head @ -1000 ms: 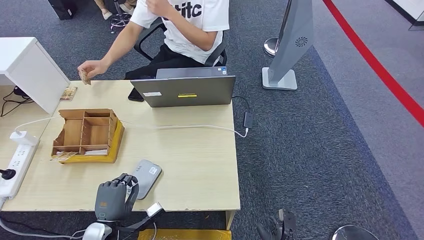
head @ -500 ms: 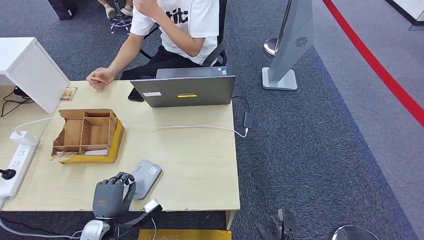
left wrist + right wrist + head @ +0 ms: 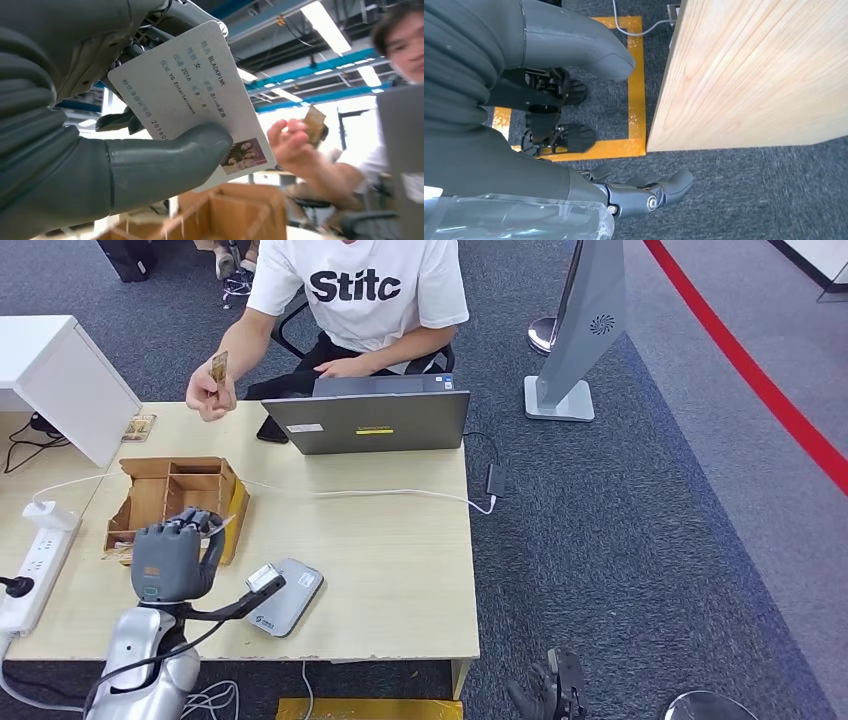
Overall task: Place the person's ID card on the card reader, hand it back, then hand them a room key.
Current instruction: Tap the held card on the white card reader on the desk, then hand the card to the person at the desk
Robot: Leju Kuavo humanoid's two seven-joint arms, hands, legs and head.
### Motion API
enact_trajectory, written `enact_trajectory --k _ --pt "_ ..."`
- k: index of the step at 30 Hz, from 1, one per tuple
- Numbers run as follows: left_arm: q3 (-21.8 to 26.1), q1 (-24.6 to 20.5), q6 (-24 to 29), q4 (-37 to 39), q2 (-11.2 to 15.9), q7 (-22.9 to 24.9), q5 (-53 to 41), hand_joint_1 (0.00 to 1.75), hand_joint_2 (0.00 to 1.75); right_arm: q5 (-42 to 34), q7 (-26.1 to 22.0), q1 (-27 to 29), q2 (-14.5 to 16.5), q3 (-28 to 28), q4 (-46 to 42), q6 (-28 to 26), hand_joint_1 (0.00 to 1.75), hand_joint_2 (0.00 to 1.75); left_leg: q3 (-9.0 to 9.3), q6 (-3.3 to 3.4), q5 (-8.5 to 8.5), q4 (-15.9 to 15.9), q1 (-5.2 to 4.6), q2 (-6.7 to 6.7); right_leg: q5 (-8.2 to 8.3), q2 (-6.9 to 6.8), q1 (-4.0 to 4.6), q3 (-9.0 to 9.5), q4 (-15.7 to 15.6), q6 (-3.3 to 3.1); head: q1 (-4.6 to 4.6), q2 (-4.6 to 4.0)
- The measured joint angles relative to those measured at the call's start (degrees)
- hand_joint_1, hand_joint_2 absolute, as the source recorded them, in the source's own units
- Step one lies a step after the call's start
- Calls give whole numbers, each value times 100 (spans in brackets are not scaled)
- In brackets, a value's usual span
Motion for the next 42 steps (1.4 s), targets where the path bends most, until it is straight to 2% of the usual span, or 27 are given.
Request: enact_trajectory --k 5,11,15,30,38,42 --pt "68 -472 -169 -4 243 126 -236 175 175 51 51 -31 15 59 0 42 0 175 0 -5 5 0 1 0 4 0 1 0 0 1 0 0" --pt "69 -735 -207 55 328 252 -401 175 175 73 83 -54 29 115 0 42 0 175 -1 -3 6 0 -1 0 4 1 -1 0 0 2 1 0" --pt "69 -767 -168 111 346 295 -404 0 175 75 83 -56 30 121 0 42 0 175 -1 -2 5 0 -2 0 4 0 -1 -1 -1 2 0 0" --pt "69 -659 -20 178 346 252 -325 0 175 57 71 -54 30 120 0 40 0 175 -2 -2 5 0 -1 1 4 1 -1 -1 -1 2 0 0" --pt "69 100 -17 52 344 60 -408 0 175 -53 -35 -22 27 109 -1 37 0 175 -5 0 -1 0 -3 5 1 6 -2 -6 -2 4 0 0" --pt "100 453 108 74 456 61 -661 0 175 -65 -71 6 22 83 -2 33 0 175 -9 1 -1 -1 -2 5 1 6 -1 -9 -3 4 1 0"
